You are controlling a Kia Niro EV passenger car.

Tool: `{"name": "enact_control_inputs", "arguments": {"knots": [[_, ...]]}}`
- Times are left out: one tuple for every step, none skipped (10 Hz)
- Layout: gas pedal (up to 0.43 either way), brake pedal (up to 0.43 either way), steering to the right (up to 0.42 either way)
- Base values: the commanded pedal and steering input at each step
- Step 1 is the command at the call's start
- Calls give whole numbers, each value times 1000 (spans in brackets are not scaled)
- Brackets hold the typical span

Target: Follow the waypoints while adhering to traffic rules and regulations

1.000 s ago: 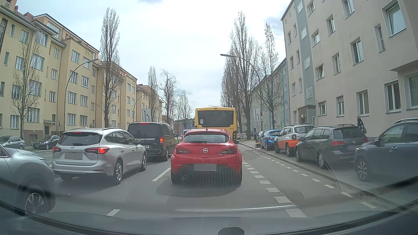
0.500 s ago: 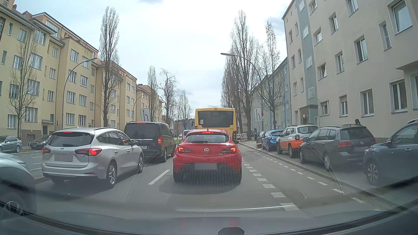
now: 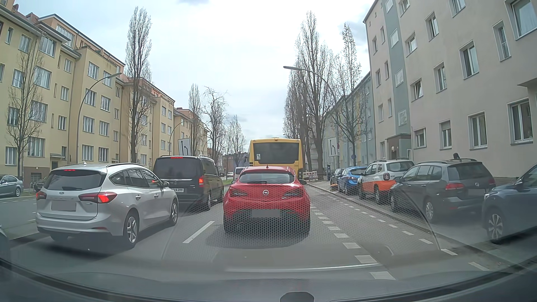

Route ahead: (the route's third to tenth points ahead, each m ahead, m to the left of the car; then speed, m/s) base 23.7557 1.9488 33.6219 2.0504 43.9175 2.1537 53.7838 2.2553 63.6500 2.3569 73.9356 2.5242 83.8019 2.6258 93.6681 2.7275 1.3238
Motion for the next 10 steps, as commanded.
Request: {"name": "enact_control_inputs", "arguments": {"knots": [[39, 0, 6], [39, 0, 7], [28, 0, 7], [28, 0, 6], [28, 0, 6], [28, 0, 6], [20, 0, 7], [0, 0, 7], [0, 0, 6], [0, 0, 6]]}}
